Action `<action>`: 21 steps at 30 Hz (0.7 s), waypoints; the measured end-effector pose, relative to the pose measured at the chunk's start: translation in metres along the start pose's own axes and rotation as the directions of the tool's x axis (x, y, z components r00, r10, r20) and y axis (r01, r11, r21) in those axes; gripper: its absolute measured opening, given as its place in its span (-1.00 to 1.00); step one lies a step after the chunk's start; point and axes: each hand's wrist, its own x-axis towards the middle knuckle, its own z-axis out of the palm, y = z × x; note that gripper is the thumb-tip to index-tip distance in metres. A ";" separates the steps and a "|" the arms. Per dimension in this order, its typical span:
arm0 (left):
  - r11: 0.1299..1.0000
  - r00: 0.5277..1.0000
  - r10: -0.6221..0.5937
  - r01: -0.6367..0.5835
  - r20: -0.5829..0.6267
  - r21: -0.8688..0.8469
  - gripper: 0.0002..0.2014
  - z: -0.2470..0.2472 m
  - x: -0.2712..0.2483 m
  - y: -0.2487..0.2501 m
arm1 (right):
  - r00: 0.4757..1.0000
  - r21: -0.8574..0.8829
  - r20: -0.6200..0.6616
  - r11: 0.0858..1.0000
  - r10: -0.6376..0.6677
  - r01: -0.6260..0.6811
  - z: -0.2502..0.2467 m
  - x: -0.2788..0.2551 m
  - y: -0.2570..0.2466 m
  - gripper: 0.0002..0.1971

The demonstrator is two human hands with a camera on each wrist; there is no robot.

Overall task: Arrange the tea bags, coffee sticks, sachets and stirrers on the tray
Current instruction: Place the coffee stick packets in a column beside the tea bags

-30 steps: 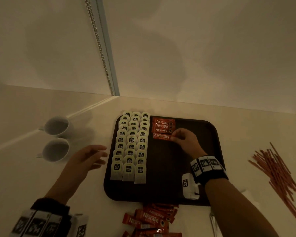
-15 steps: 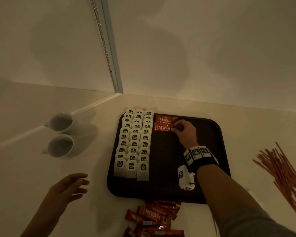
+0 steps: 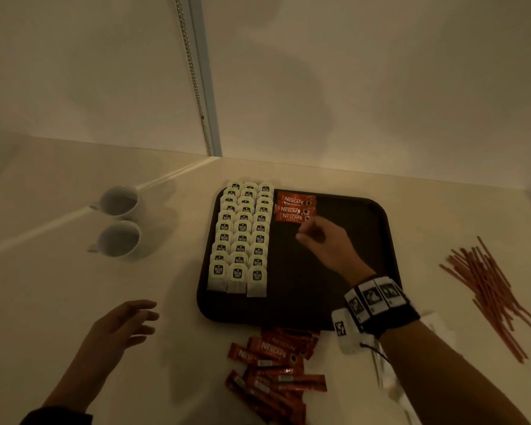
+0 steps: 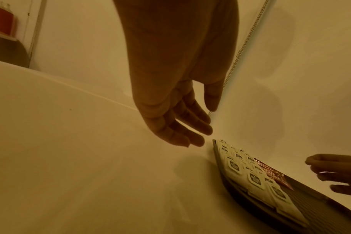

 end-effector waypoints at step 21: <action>0.999 1.000 0.015 -0.015 0.027 0.028 -0.80 -0.033 -0.067 -0.058 | 0.913 -0.703 0.381 0.688 0.150 0.180 0.116 -0.222 0.015 -0.13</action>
